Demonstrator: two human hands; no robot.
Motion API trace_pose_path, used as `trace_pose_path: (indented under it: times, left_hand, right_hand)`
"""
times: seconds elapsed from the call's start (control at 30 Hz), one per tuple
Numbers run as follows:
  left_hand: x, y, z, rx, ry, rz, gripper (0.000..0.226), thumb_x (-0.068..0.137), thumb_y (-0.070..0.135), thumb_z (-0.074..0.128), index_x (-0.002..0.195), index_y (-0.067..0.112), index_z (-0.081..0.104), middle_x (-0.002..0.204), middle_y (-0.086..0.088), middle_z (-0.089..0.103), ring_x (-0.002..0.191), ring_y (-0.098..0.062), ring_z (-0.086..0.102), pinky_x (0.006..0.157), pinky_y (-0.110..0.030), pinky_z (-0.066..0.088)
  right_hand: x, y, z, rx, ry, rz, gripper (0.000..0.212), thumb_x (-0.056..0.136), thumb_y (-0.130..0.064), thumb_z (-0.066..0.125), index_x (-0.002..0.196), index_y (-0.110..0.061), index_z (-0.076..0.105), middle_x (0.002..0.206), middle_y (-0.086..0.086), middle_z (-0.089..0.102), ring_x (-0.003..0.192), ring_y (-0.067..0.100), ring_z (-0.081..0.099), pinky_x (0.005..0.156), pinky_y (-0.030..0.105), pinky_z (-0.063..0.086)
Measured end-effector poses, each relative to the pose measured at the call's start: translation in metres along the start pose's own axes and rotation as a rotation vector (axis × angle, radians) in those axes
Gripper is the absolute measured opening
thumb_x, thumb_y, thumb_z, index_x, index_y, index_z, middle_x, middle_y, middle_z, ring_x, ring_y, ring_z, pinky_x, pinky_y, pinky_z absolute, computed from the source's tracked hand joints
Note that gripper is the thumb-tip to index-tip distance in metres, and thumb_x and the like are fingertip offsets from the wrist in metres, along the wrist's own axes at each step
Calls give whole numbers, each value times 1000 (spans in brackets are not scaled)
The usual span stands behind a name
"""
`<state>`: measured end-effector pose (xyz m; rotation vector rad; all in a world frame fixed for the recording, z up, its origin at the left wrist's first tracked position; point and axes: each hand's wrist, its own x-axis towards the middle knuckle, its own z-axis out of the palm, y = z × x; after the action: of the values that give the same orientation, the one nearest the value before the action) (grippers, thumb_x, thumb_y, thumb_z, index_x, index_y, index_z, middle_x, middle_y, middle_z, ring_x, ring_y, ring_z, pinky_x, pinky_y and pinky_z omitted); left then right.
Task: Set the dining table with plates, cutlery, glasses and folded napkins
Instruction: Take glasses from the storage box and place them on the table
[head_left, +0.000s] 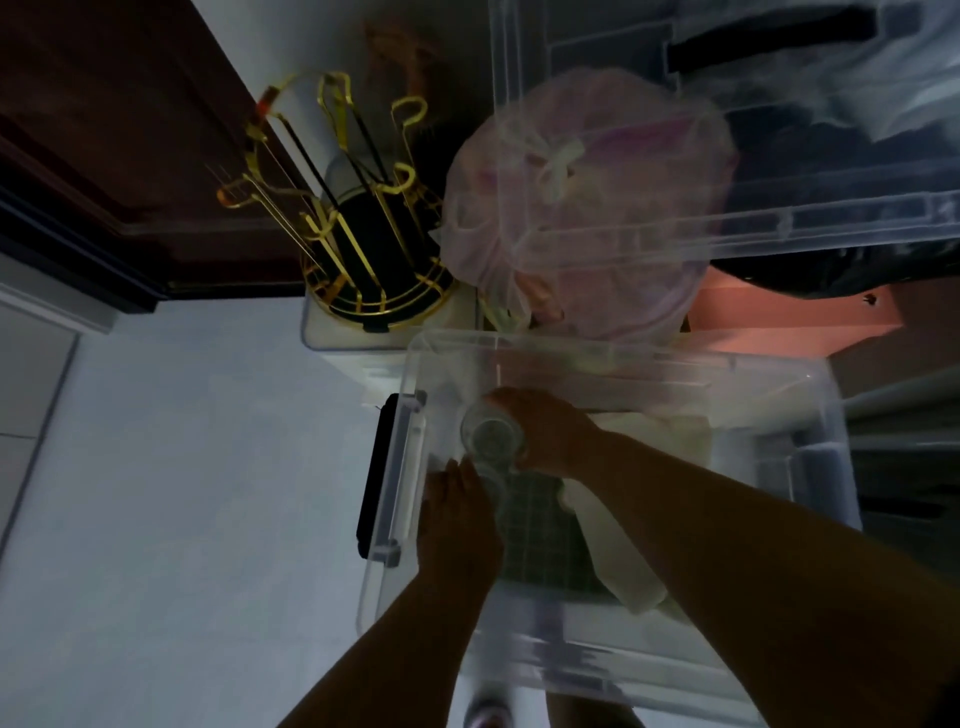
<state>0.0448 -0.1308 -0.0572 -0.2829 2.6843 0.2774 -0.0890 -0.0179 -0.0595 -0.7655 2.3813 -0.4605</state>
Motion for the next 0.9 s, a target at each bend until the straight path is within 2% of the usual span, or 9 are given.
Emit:
trace_pose_path:
  times: [0.03, 0.13, 0.2, 0.27, 0.4, 0.47, 0.53, 0.57, 0.9]
  left_hand:
    - [3, 0, 6, 8, 23, 6, 106, 55, 36, 92, 138, -6, 42, 132, -25, 55, 124, -41, 52, 101, -43, 43]
    - [10, 2, 9, 83, 37, -3, 99, 64, 34, 88, 141, -5, 38, 138, -25, 49, 129, -41, 47, 104, -41, 40]
    - [16, -1, 11, 130, 13, 12, 101, 37, 35, 97, 121, -7, 60, 111, -24, 66, 103, -40, 65, 84, -41, 55]
    - [21, -4, 14, 144, 17, 40, 98, 23, 38, 98, 106, -5, 68, 91, -19, 71, 85, -35, 70, 69, -39, 58]
    - [27, -4, 9, 159, 23, 60, 90, 15, 41, 96, 90, 1, 70, 75, -11, 67, 71, -28, 68, 61, -35, 58]
    - [25, -1, -2, 152, -39, 56, 85, 37, 42, 95, 105, 2, 63, 92, -11, 65, 89, -29, 64, 79, -37, 56]
    - [23, 0, -5, 119, -60, 59, 80, 68, 42, 81, 129, 5, 44, 121, -10, 55, 117, -29, 49, 102, -35, 44]
    - [21, -1, -6, 102, -60, 64, 81, 74, 44, 76, 135, 6, 37, 129, -9, 49, 123, -28, 43, 105, -33, 40]
    - [-27, 16, -82, -80, 88, 169, 95, 64, 64, 73, 137, 16, 36, 132, 0, 48, 121, -19, 41, 98, -26, 38]
  right_hand:
    - [7, 4, 4, -32, -18, -16, 91, 71, -31, 81, 146, -28, 29, 149, -3, 38, 135, 22, 39, 109, 42, 37]
    - [23, 7, 8, -98, -107, -50, 97, 77, -24, 77, 151, -26, 15, 157, -2, 23, 142, 22, 27, 114, 40, 29]
    - [30, 7, 8, -111, -148, -69, 96, 79, -20, 76, 152, -26, 13, 158, -2, 20, 142, 23, 25, 115, 38, 28]
    - [36, 9, 10, -126, -175, -97, 96, 80, -19, 75, 152, -26, 13, 158, -1, 17, 143, 23, 22, 116, 36, 24]
    - [38, 16, 19, -133, -144, -102, 88, 81, -21, 74, 151, -24, 20, 157, 0, 20, 144, 21, 21, 117, 33, 20]
    - [28, 18, 17, -97, -86, -80, 84, 81, -21, 74, 149, -23, 24, 155, 1, 25, 143, 21, 25, 116, 32, 20]
    - [8, 18, 9, -46, -51, -41, 83, 81, -25, 74, 149, -19, 26, 154, 2, 29, 141, 21, 28, 115, 31, 20]
    - [-5, 18, 4, -21, -18, -20, 85, 79, -31, 75, 148, -19, 28, 152, 2, 32, 139, 21, 31, 114, 31, 23]
    - [-137, -19, -41, 305, 483, 319, 95, 61, -33, 87, 142, -21, 38, 140, 0, 48, 126, 16, 45, 103, 24, 35]
